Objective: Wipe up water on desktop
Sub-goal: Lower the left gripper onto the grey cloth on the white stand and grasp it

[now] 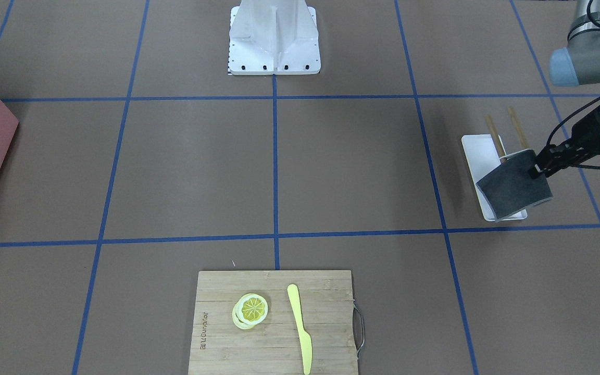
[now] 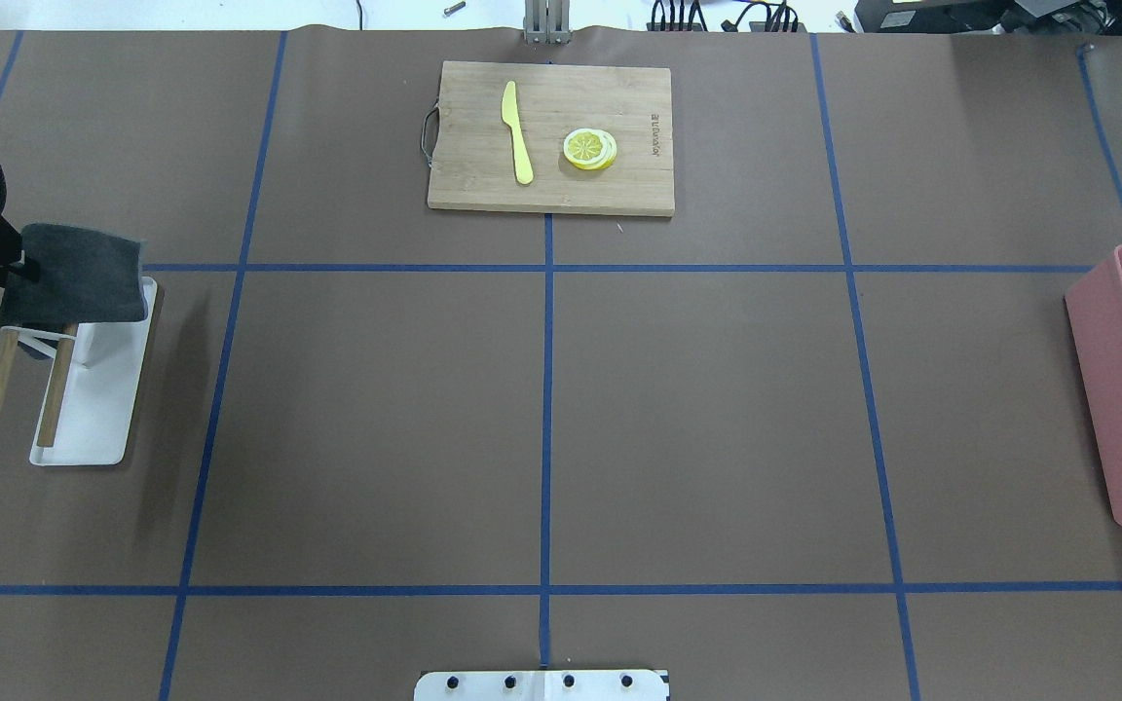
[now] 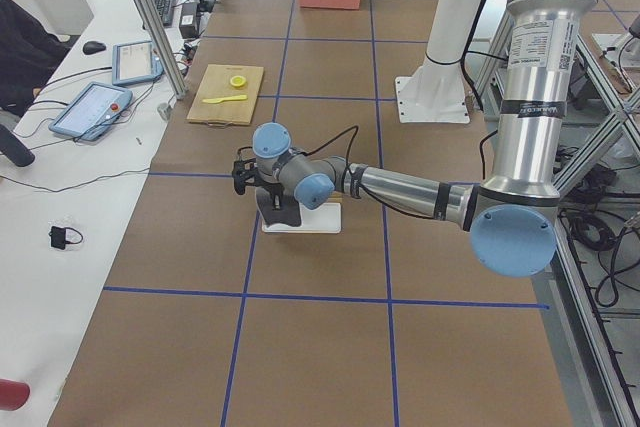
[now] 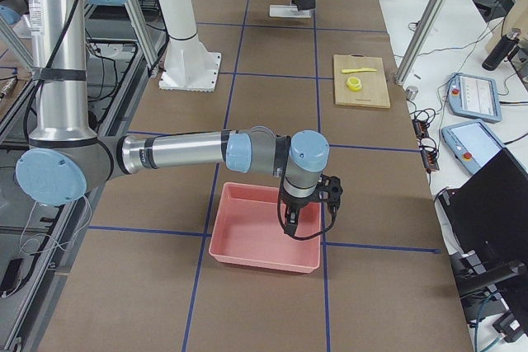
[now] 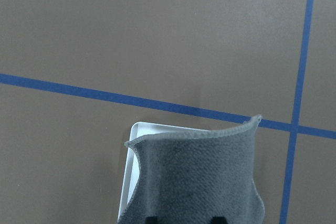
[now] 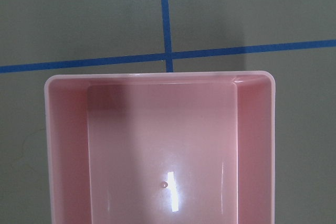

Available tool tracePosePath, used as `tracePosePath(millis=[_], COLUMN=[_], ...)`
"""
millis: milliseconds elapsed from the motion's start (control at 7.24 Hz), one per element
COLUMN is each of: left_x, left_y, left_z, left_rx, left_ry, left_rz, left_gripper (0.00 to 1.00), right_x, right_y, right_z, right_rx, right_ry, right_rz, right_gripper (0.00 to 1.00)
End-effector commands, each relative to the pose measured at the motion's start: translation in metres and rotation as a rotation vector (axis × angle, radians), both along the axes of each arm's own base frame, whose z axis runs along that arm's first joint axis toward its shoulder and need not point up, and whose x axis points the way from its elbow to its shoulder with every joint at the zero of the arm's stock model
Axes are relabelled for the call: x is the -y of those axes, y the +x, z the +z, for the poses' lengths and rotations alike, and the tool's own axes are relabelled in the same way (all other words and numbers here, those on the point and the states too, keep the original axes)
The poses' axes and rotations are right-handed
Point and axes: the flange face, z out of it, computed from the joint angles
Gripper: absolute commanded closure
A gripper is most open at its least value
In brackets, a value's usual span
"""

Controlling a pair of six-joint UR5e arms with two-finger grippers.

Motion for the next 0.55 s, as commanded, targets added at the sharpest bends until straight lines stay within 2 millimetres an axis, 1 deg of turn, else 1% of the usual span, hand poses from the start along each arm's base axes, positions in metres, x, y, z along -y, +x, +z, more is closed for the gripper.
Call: tracePosePath(millis=[0, 138, 414], left_x=[0.0001, -0.0027, -0.0014], left_y=[0.0017, 0.0017, -0.0021], left_z=[-0.0051, -0.0058, -0.0084], left_rx=[-0.018, -0.038, -0.04], left_ry=[0.0, -0.011, -0.007], left_rz=[0.013, 0.03, 0.025], left_gripper=[1.0, 1.0, 1.0], right_x=[0.0006, 0.0006, 0.0006], right_y=[-0.0005, -0.0005, -0.0005], right_z=[-0.0021, -0.0029, -0.0029], right_rx=[0.006, 0.006, 0.006], right_ry=[0.004, 0.005, 0.005], right_rz=[0.0, 0.0, 0.0], right_gripper=[0.0, 0.0, 0.0])
